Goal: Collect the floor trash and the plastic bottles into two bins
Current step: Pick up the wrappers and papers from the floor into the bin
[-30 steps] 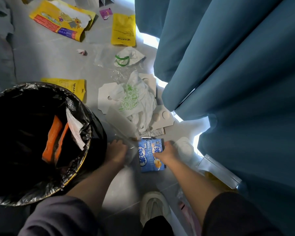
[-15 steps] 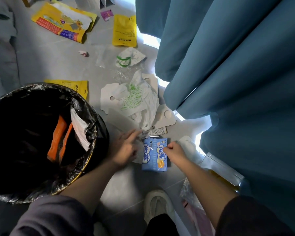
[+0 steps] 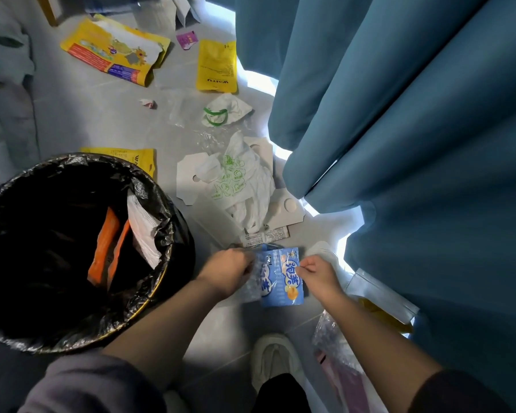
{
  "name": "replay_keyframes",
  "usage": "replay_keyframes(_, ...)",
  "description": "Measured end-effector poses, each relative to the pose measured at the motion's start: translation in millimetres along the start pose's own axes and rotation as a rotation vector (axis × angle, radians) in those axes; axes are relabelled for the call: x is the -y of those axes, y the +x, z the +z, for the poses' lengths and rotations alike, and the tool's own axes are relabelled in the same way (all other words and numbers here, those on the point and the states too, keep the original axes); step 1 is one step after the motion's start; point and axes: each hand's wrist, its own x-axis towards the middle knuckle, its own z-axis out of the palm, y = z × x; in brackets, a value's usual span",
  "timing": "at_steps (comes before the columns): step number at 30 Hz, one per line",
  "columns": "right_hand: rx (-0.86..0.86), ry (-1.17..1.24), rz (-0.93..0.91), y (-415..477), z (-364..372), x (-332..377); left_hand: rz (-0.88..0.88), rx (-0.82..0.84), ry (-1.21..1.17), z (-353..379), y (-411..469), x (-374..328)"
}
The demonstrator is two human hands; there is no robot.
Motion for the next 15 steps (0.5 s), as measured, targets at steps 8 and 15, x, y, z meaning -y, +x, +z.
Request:
replay_keyframes(8,-0.142,0.231,-0.036,-19,-31,10,-0.151,-0.16,-0.261,-24,-3,-20)
replay_keyframes(15,-0.13,0.461,-0.125,-45,-53,40,-0.118,-0.218,-0.356,-72,-7,-37)
